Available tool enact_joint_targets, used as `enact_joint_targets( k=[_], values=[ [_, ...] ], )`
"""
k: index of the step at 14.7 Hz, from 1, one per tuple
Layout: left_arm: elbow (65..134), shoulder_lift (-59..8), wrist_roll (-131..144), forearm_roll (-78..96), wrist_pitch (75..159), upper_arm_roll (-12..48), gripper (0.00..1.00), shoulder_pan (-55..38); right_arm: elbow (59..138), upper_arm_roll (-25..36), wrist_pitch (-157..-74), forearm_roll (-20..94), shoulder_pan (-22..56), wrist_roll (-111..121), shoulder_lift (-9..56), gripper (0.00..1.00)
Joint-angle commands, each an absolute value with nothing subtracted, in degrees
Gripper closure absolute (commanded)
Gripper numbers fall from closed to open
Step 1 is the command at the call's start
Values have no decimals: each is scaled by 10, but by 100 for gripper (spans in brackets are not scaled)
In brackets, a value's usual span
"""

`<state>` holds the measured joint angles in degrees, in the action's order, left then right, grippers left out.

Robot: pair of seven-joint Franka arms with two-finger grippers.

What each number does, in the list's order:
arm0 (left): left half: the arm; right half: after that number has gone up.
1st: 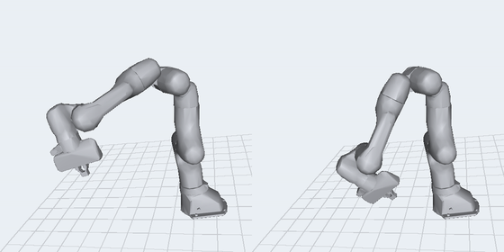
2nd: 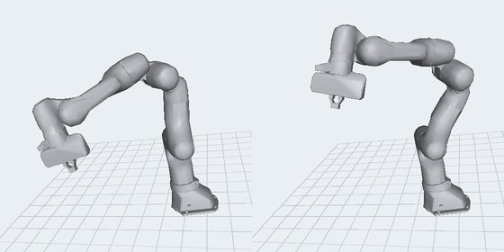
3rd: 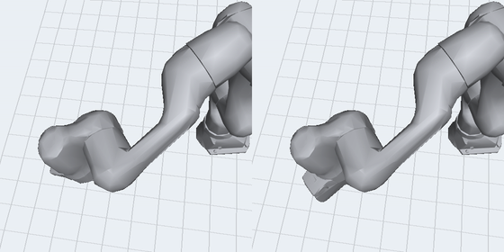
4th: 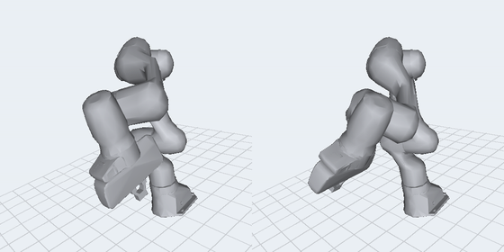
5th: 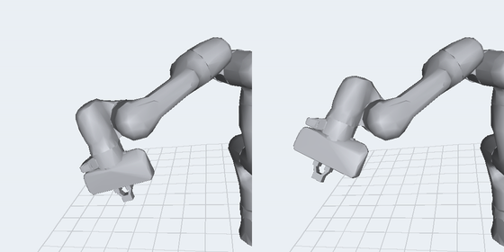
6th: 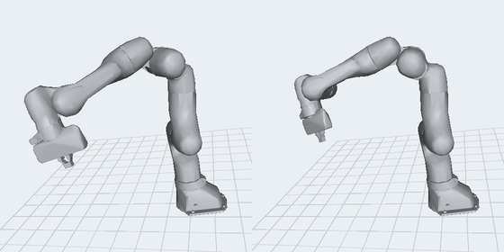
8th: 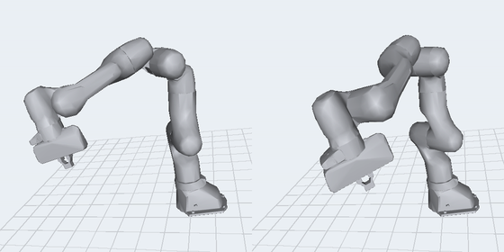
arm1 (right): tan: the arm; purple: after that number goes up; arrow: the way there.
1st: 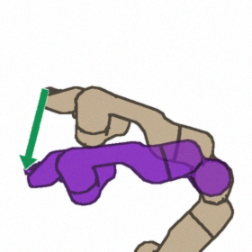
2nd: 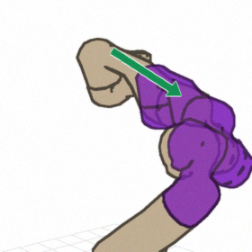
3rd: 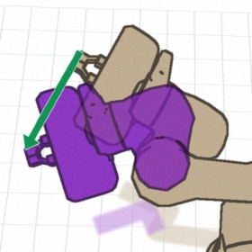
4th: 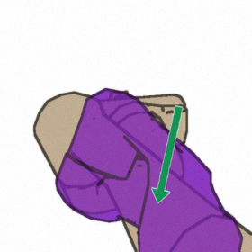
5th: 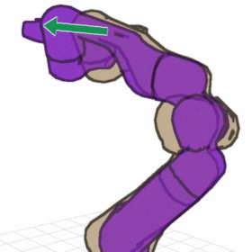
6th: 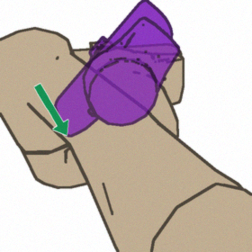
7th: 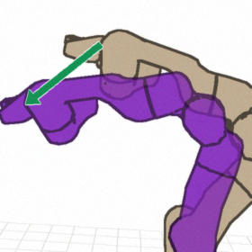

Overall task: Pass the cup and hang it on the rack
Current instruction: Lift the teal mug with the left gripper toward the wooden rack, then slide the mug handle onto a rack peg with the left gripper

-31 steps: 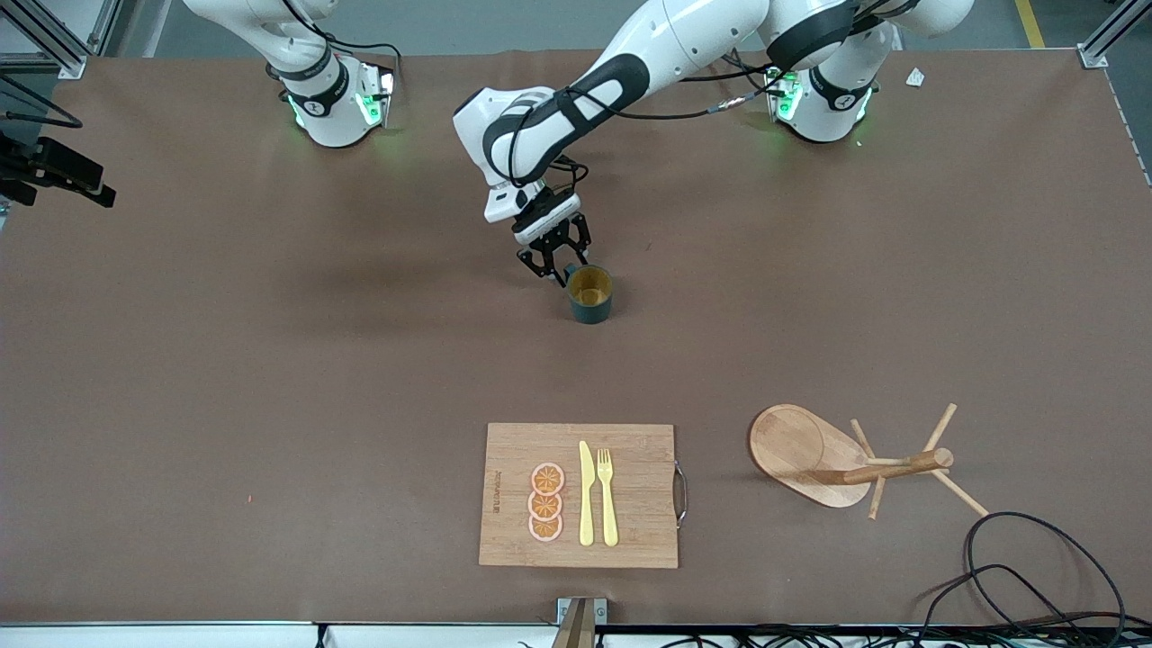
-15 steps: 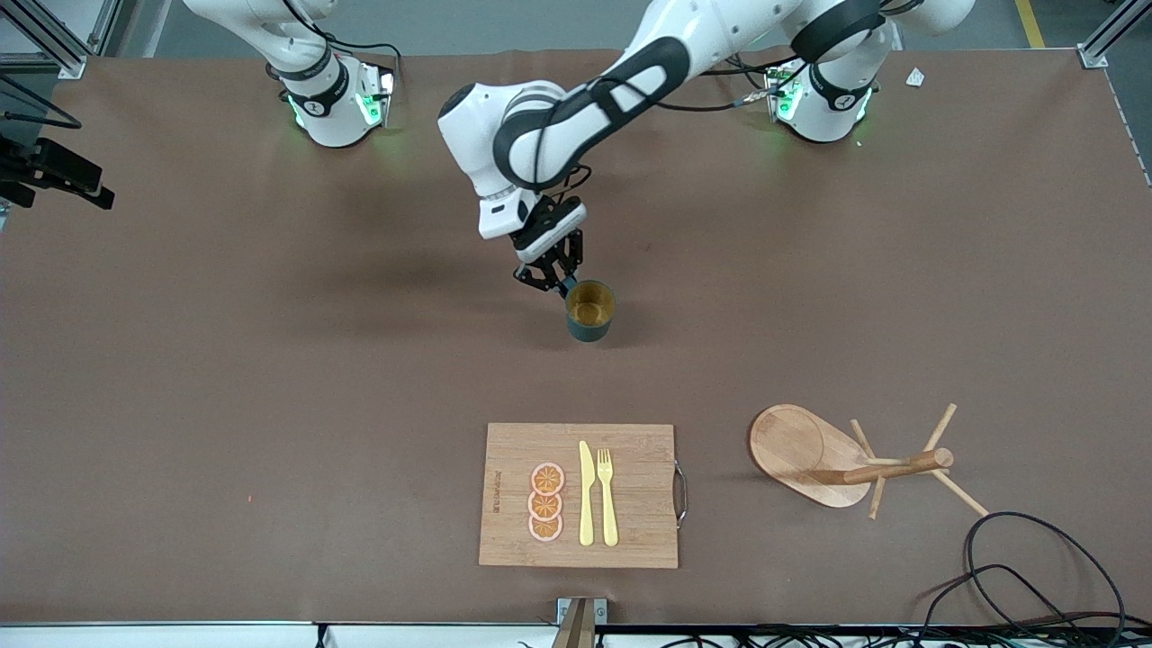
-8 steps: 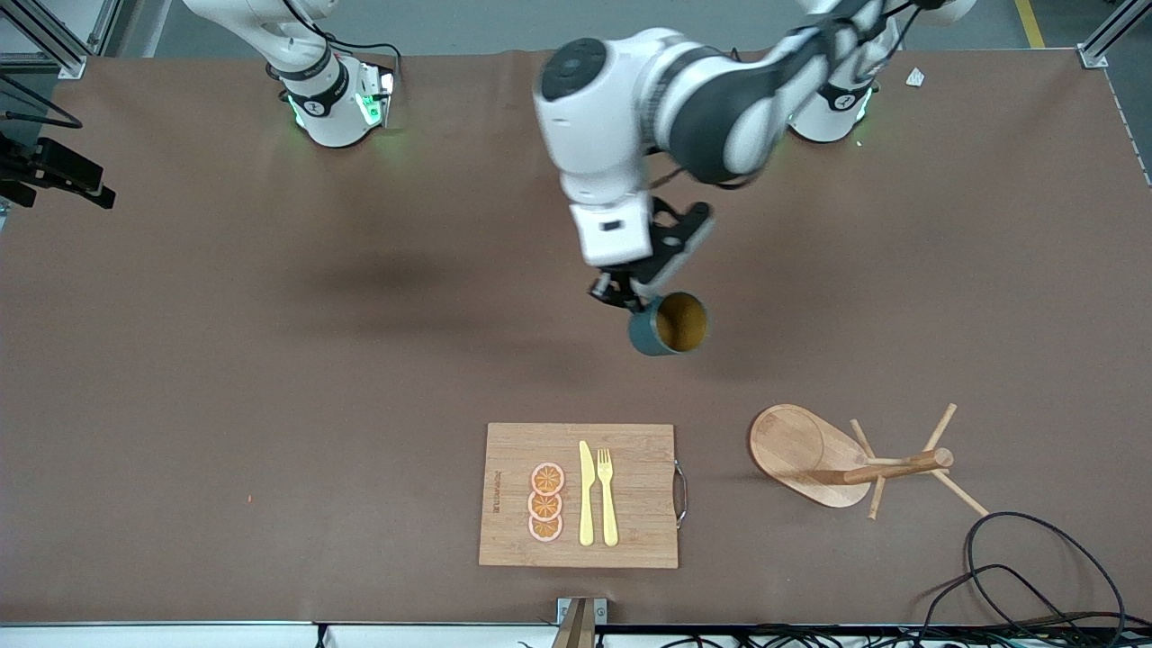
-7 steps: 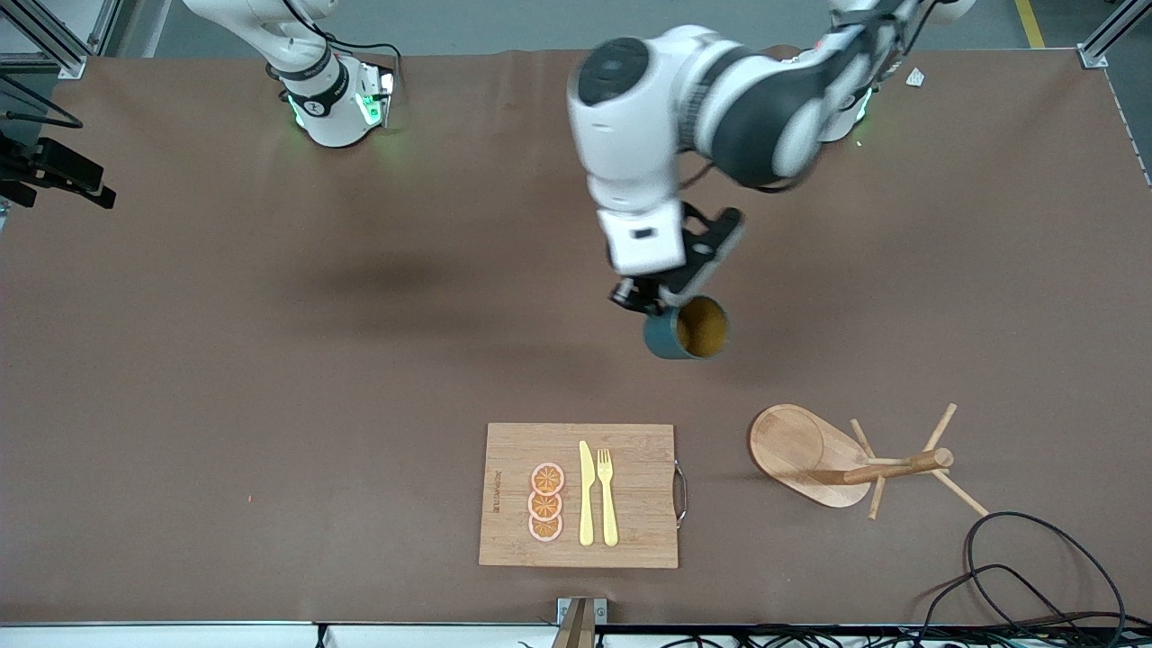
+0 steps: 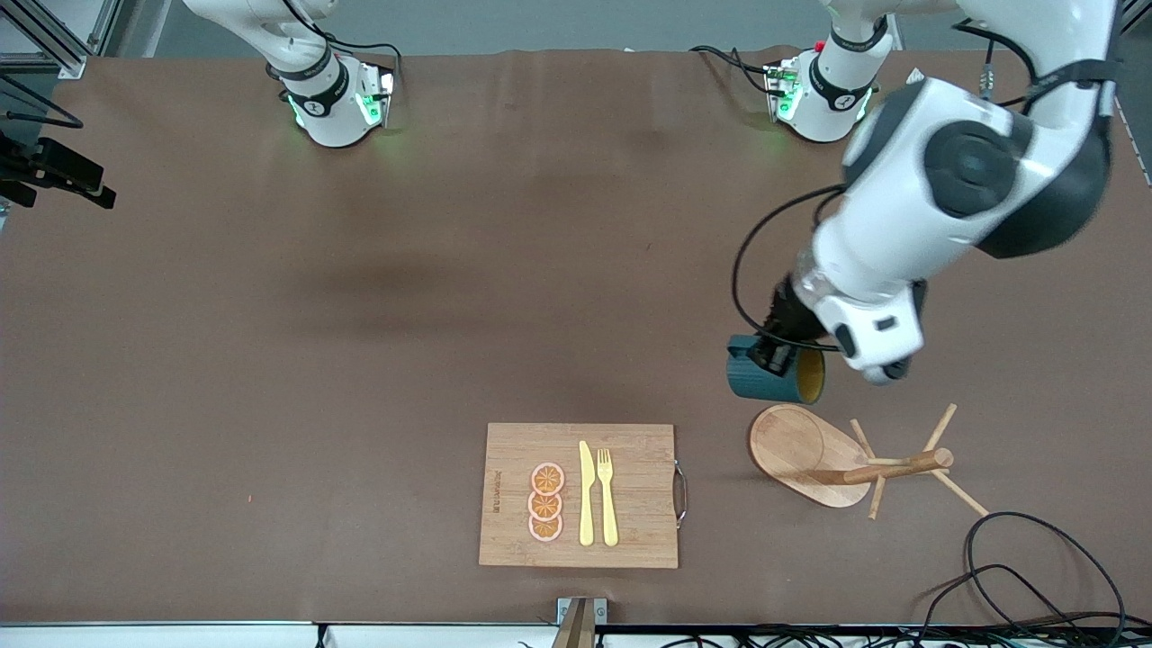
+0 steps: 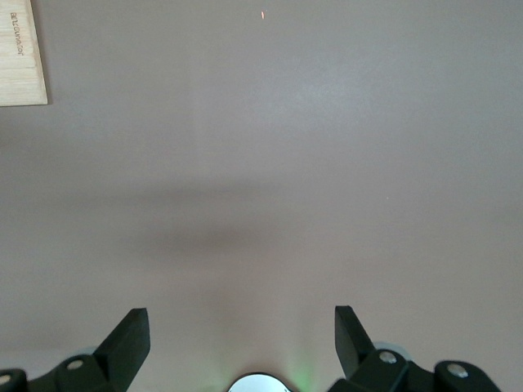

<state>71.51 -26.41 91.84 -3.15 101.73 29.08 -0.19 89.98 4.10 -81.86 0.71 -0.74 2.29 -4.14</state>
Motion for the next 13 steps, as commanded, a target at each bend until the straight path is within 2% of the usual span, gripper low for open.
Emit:
enact_joint_targets(
  k=[1,6,13],
  values=[
    [710,-266,882,47,1027,296,100,48,905,40,-819,4,-5,21,-48,0],
    [710,-283,778,197,1027,294,100,147,905,40,-817,3,-7,21,-48,0],
    [711,-323,745,304,1033,293,100,178,905,40,-817,3,-7,21,-48,0]
  ],
)
